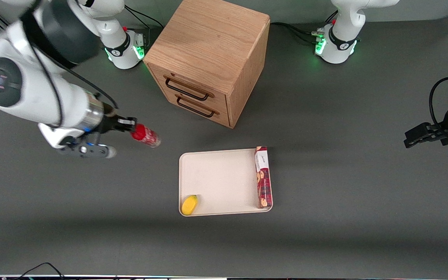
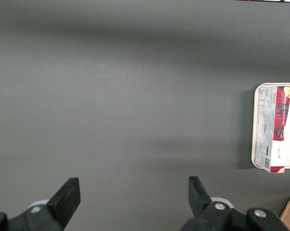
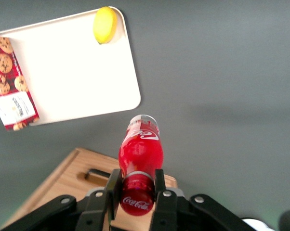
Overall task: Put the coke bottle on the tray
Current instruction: 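Lift the bottle and carry it over the white tray, then lower the bottle onto the tray beside the lemon and open the gripper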
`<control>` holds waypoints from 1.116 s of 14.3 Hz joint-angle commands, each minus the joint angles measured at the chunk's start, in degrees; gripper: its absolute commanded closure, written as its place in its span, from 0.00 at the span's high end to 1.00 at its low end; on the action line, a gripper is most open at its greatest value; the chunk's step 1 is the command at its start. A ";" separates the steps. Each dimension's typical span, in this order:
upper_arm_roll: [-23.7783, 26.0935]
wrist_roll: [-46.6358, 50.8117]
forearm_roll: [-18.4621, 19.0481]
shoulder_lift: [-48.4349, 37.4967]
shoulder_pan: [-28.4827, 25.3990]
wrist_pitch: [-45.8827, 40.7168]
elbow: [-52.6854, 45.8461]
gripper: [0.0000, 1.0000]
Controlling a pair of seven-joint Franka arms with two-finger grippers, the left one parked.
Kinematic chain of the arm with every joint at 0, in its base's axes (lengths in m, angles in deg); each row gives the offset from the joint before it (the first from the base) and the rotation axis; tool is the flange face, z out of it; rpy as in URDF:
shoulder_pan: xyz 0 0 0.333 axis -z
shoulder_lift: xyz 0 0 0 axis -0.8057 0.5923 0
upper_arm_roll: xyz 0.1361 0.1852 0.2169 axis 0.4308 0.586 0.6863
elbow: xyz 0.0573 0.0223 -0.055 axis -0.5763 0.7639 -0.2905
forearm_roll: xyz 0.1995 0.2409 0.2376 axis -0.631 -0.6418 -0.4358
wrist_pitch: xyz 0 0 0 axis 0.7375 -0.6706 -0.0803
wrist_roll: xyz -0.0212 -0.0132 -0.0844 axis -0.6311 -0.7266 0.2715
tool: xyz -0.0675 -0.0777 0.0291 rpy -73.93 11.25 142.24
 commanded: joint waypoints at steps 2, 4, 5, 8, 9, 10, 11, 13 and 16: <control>8.12 11.96 9.96 9.68 -0.28 7.93 -0.83 0.00; 8.66 14.43 12.61 11.80 -0.37 13.56 1.20 0.00; 8.66 14.44 13.23 12.68 -0.28 16.02 2.08 0.00; 8.66 16.36 17.18 14.79 -0.37 21.31 4.80 0.00; 8.66 17.24 17.89 14.89 -0.46 22.45 6.29 0.00; 8.66 18.38 18.07 14.89 -0.46 24.55 7.87 0.00; 8.66 19.09 18.42 14.97 -0.54 26.57 9.28 0.00; 8.66 20.59 19.65 15.06 -0.63 27.74 10.43 0.03; 8.66 20.42 19.56 14.54 -0.55 27.65 10.26 1.00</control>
